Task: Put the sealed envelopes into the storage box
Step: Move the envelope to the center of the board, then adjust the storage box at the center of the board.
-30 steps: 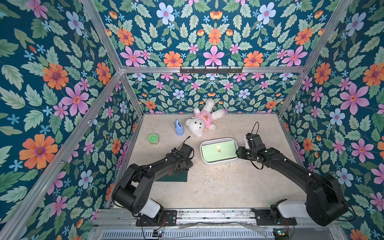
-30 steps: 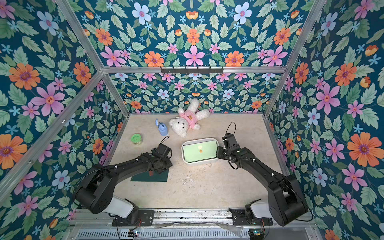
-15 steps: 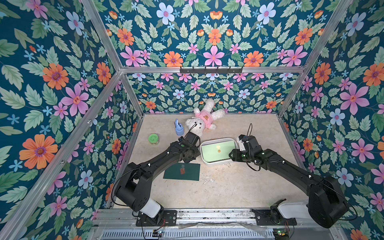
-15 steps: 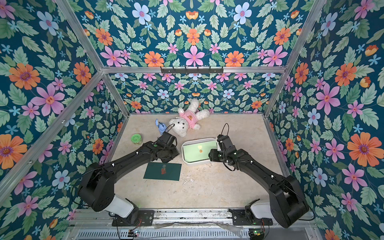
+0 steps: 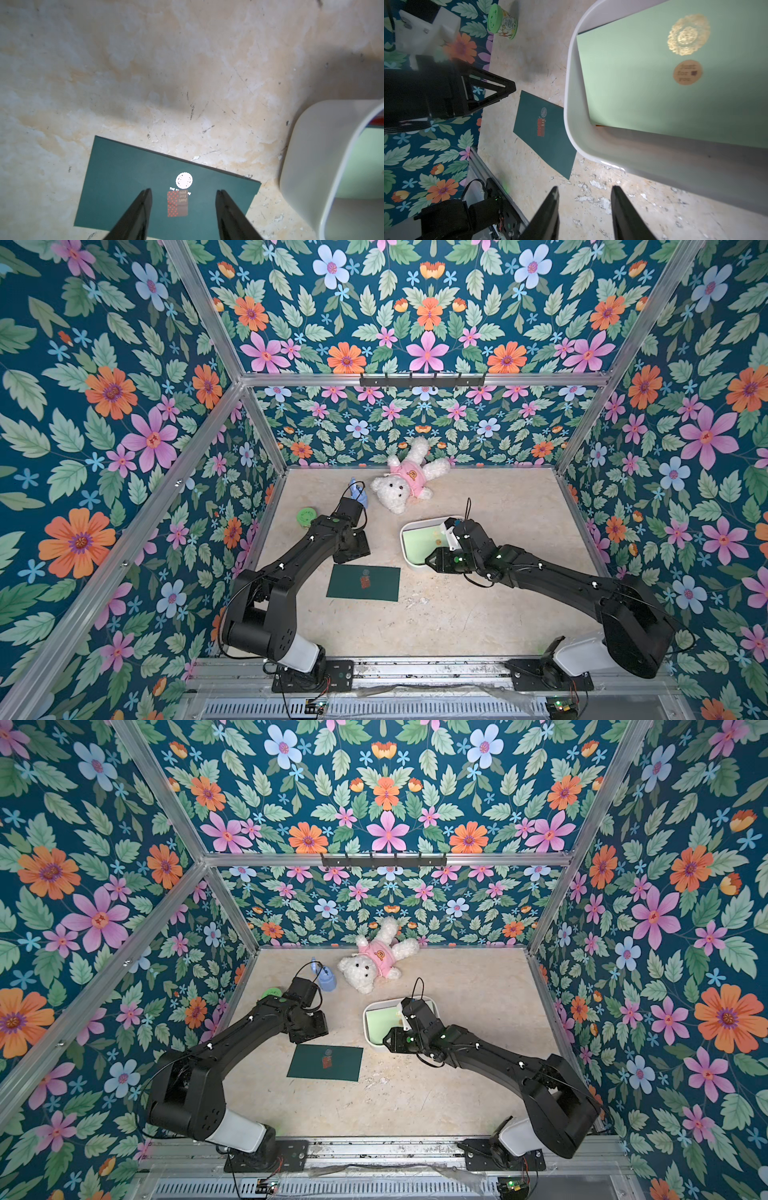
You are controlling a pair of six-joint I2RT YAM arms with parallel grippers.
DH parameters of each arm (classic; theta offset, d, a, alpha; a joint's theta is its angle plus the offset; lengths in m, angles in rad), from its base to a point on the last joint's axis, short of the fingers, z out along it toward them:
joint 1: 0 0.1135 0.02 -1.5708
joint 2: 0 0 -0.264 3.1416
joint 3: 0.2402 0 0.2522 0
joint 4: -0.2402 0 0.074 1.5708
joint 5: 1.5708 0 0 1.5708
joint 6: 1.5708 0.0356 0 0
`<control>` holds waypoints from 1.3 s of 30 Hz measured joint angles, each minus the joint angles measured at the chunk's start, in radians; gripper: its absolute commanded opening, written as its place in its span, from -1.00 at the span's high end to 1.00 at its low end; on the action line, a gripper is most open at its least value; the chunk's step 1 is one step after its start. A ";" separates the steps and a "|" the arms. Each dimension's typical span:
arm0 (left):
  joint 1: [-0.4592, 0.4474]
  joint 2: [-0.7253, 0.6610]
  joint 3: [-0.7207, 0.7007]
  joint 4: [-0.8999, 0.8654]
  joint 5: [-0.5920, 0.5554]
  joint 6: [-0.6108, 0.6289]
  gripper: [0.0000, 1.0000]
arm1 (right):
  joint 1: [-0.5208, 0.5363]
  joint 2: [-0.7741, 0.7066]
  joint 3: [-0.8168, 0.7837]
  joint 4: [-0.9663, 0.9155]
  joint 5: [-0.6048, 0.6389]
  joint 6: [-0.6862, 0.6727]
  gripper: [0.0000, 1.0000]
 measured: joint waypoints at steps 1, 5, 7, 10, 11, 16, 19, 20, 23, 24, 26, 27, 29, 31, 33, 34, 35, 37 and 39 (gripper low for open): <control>0.011 -0.008 -0.003 0.000 -0.003 0.010 -0.13 | 0.006 0.008 0.012 -0.001 -0.008 0.000 0.30; 0.052 -0.020 -0.018 -0.018 -0.025 0.057 -0.13 | 0.029 0.019 0.039 -0.002 -0.034 -0.008 0.41; 0.066 -0.020 -0.030 -0.022 -0.029 0.080 -0.12 | 0.040 0.019 0.037 -0.008 -0.055 -0.013 0.44; 0.083 -0.014 -0.055 -0.021 -0.033 0.110 -0.10 | 0.061 0.018 0.021 -0.018 -0.085 -0.023 0.51; 0.086 -0.012 -0.063 -0.021 -0.034 0.111 -0.09 | 0.070 0.020 0.016 -0.025 -0.097 -0.028 0.52; 0.091 -0.005 -0.104 -0.002 -0.013 0.140 -0.02 | 0.095 0.054 -0.008 -0.048 -0.120 -0.038 0.55; 0.089 0.002 -0.120 0.017 0.010 0.154 0.00 | 0.091 0.089 0.001 -0.056 -0.081 -0.038 0.58; 0.089 0.004 -0.124 0.021 0.012 0.155 0.00 | 0.090 0.103 0.008 -0.053 -0.065 -0.038 0.60; 0.090 0.010 -0.139 0.031 0.012 0.155 0.02 | 0.072 0.141 0.026 -0.030 -0.040 -0.037 0.61; 0.090 0.011 -0.145 0.034 0.012 0.155 0.03 | 0.063 0.154 0.032 -0.023 -0.024 -0.037 0.62; 0.090 0.011 -0.158 0.041 0.012 0.155 0.03 | 0.044 0.171 0.045 -0.014 0.003 -0.032 0.63; 0.090 0.008 -0.167 0.046 0.013 0.155 0.03 | 0.034 0.174 0.053 -0.011 0.008 -0.030 0.62; 0.089 0.003 -0.184 0.056 0.013 0.152 0.04 | 0.020 0.187 0.068 0.004 0.016 -0.031 0.62; 0.087 -0.001 -0.206 0.067 0.019 0.136 0.05 | 0.002 0.207 0.076 0.021 0.031 -0.031 0.62; 0.081 -0.004 -0.227 0.072 0.024 0.132 0.05 | -0.017 0.211 0.077 0.014 0.032 -0.031 0.62; 0.077 -0.006 -0.237 0.075 0.026 0.128 0.05 | -0.027 0.211 0.080 0.014 0.036 -0.032 0.62; 0.074 -0.009 -0.244 0.076 0.032 0.126 0.06 | -0.035 0.211 0.083 0.013 0.041 -0.037 0.60; 0.064 -0.014 -0.255 0.079 0.040 0.107 0.06 | -0.043 0.209 0.089 0.004 0.051 -0.045 0.56; 0.055 -0.023 -0.257 0.080 0.043 0.106 0.06 | -0.043 0.205 0.093 -0.008 0.052 -0.057 0.50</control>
